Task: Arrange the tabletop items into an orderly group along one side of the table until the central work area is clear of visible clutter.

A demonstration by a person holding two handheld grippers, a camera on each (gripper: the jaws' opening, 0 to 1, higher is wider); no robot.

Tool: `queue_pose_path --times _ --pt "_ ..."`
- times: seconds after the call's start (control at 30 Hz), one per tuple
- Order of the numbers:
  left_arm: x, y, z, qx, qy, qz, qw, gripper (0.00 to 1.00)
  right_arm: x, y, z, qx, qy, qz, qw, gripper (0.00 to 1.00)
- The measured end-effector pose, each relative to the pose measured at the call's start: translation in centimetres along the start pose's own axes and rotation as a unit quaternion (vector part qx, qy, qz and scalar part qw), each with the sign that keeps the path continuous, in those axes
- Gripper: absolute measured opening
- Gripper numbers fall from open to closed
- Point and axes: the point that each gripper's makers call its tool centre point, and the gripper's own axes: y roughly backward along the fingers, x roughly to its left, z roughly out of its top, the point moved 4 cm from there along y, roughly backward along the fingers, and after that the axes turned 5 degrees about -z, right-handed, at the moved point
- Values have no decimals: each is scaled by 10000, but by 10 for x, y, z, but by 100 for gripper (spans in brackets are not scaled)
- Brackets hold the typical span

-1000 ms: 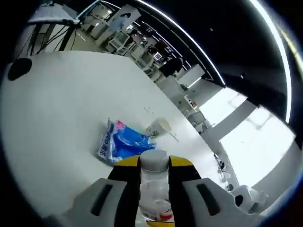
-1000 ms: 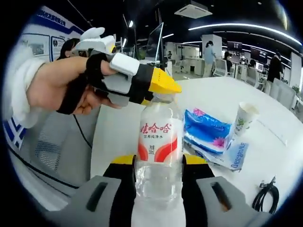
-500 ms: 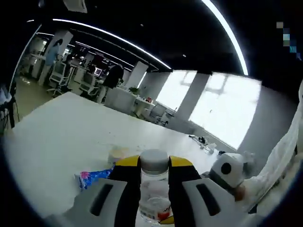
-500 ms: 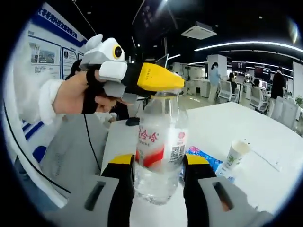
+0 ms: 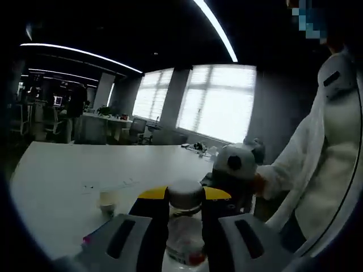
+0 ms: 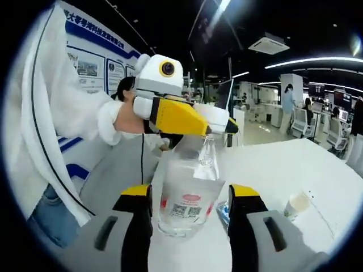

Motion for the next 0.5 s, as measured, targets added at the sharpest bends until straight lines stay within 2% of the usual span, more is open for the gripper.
queue_pose_path --times 0.03,0.07,0.13,0.27,0.33,0.5 --pt "-1 1 1 -11 -15 -57 10000 18 0 -3 -1 56 207 -85 9997 43" --pt "-1 2 0 29 -55 -36 10000 18 -2 -2 2 -58 -13 -166 9998 41" --pt "-2 5 1 41 -118 -79 9999 18 0 -2 6 -252 -506 -60 9984 38" --pt "-4 8 3 43 -234 -139 9996 20 3 -1 8 -271 -409 -99 9987 35" --pt "-6 7 3 113 -419 -254 9987 21 3 -1 9 -227 -327 -147 9991 35" --pt "-9 -1 5 180 -531 -318 9979 23 -5 7 8 -240 -86 -356 9990 34"
